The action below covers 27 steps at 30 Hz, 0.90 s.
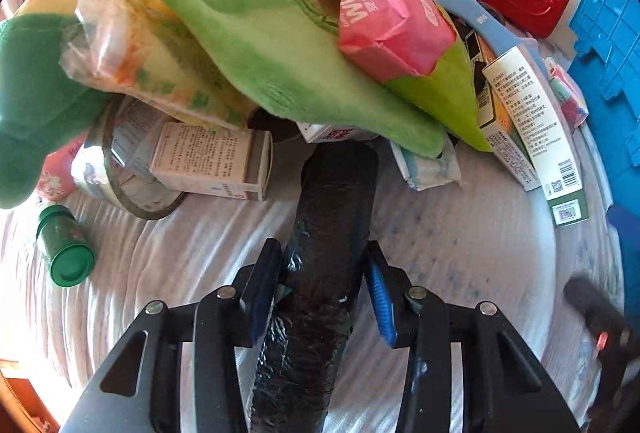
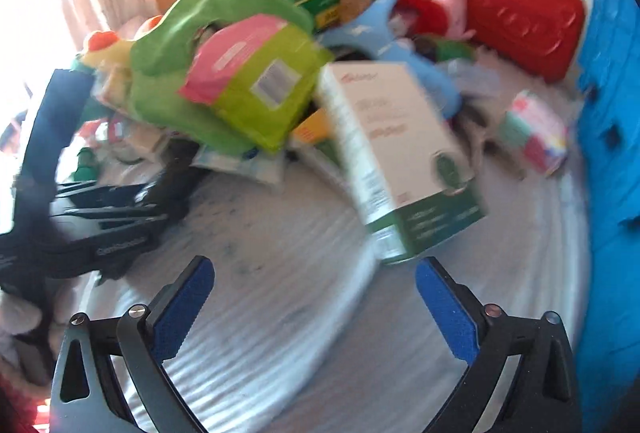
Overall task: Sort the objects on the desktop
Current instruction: 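Close the left gripper on the black roll while the right gripper grasps the white-green patch box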
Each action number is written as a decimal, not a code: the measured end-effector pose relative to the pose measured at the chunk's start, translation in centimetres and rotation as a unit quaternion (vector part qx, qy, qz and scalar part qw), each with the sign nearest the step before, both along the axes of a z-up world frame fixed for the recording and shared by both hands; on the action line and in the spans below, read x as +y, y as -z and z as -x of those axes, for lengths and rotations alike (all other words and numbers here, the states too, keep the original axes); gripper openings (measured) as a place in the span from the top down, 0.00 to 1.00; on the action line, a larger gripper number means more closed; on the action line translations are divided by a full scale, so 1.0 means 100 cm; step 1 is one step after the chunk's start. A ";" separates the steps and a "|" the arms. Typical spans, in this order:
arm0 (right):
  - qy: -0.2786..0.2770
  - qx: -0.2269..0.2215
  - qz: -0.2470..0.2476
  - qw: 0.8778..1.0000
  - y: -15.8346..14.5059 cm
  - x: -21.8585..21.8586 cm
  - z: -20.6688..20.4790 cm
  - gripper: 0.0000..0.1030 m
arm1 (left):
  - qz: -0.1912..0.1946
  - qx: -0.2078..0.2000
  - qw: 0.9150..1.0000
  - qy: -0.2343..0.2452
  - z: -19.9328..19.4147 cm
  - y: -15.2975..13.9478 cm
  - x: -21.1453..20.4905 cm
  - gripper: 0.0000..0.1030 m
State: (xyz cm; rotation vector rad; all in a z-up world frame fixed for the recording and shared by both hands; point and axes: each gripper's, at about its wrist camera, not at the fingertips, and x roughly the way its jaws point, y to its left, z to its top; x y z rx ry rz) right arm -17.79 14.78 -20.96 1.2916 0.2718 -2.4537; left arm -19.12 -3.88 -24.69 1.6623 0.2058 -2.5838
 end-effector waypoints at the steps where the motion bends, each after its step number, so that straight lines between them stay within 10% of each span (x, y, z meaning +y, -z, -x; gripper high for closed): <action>1: 0.006 0.013 -0.011 1.000 -0.002 0.005 0.006 0.00 | -0.002 0.001 1.000 0.001 0.002 -0.001 0.000 0.59; 12: 0.014 -0.040 0.038 0.998 0.029 0.033 0.107 0.01 | 0.007 0.007 1.000 0.006 0.026 -0.012 0.011 0.59; 21: 0.023 -0.110 0.033 0.993 0.031 0.028 0.027 0.22 | -0.017 -0.015 0.999 0.034 -0.005 -0.026 0.023 0.59; 27: 0.043 -0.095 0.018 0.994 0.015 0.025 0.012 0.00 | -0.006 -0.027 0.999 0.039 -0.034 -0.020 0.013 0.59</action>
